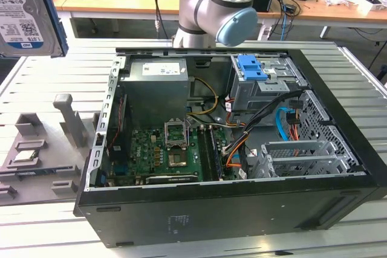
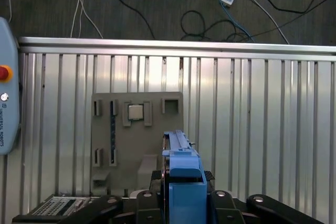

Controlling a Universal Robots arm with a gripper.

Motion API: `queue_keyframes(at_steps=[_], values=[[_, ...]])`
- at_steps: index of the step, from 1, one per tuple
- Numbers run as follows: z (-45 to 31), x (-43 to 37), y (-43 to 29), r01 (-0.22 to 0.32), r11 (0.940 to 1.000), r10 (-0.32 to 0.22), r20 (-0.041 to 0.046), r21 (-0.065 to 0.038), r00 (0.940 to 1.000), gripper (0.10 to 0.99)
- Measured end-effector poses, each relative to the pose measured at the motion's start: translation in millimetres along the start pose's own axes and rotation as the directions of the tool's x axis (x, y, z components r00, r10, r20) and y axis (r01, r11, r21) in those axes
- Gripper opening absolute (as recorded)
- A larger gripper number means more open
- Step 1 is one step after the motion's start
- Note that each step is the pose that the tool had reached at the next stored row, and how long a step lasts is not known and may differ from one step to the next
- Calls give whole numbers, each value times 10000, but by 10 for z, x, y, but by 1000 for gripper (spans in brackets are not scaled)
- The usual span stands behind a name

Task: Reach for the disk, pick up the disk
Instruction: 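Pick up the disk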

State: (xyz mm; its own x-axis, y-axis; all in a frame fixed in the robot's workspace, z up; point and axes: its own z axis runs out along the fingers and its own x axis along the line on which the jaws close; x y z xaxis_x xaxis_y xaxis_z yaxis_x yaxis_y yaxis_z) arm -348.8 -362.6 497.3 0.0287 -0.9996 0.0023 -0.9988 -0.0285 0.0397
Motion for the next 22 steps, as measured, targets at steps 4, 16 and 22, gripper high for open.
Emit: queue_keyframes(at_steps=[4, 16, 22], values=[[-4, 4, -128, 1, 10000, -1, 0, -6, 10000, 365], [-22, 15, -552, 0, 10000, 0, 1, -29, 10000, 365], [-33, 23, -842, 1, 10000, -1, 2, -47, 10000, 365]])
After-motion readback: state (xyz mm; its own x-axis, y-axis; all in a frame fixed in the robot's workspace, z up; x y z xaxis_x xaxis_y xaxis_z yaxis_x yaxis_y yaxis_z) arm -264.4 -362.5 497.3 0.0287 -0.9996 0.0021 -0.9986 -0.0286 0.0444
